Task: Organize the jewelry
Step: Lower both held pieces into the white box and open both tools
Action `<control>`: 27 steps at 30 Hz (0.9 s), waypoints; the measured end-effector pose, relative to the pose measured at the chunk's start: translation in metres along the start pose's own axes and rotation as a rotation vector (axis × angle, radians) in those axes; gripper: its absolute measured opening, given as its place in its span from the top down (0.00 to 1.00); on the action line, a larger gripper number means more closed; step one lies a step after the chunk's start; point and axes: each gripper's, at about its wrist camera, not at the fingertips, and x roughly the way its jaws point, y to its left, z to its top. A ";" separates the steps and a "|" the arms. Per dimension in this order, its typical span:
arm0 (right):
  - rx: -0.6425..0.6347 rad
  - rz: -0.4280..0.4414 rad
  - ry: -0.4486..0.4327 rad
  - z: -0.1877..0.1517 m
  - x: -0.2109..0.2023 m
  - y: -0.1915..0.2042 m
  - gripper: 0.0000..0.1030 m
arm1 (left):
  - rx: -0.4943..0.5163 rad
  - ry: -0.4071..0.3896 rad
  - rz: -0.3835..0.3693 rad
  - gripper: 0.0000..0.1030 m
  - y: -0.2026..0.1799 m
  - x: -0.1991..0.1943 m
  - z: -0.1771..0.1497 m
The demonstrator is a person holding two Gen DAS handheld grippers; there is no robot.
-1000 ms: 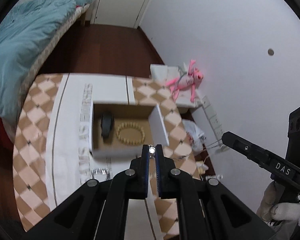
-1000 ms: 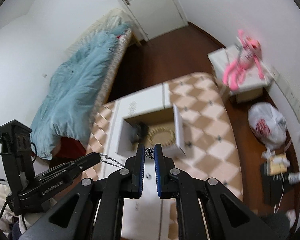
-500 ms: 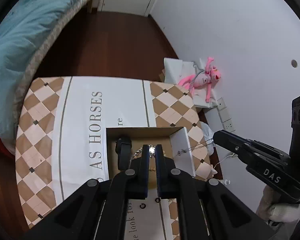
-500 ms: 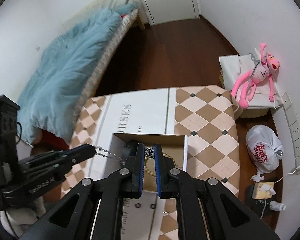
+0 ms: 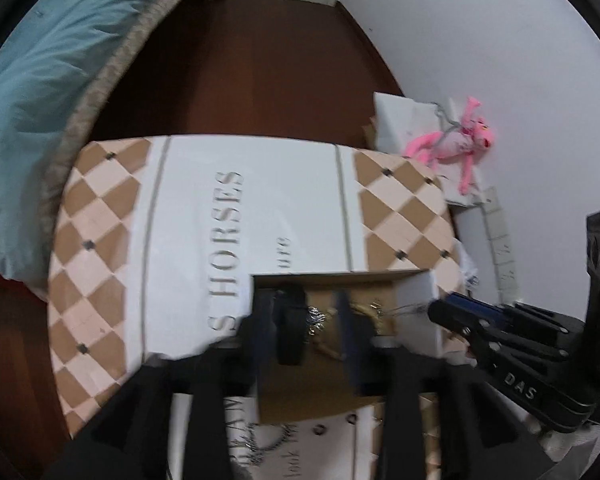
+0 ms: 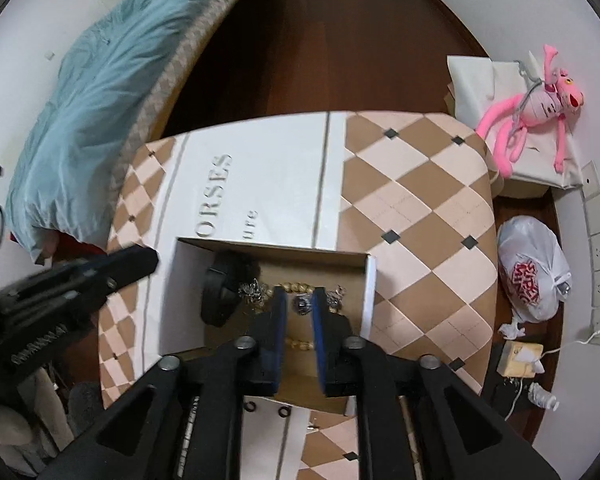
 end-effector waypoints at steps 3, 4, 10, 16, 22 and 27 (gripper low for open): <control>0.005 -0.019 0.001 -0.007 0.002 -0.002 0.49 | 0.000 -0.039 0.059 0.25 0.007 -0.001 -0.005; 0.005 -0.034 0.000 -0.011 0.003 -0.002 0.46 | 0.004 -0.042 0.085 0.24 0.009 0.000 -0.008; 0.001 -0.186 -0.006 -0.036 0.012 -0.001 0.09 | 0.016 -0.056 0.185 0.07 0.016 0.010 -0.030; 0.010 -0.284 -0.005 -0.062 0.023 -0.003 0.05 | 0.036 -0.094 0.254 0.03 0.017 0.016 -0.056; 0.036 -0.283 -0.024 -0.074 0.020 -0.004 0.05 | 0.020 -0.097 0.249 0.03 0.019 0.014 -0.067; 0.045 -0.271 -0.079 -0.084 0.001 0.002 0.05 | 0.021 -0.125 0.234 0.03 0.014 -0.001 -0.078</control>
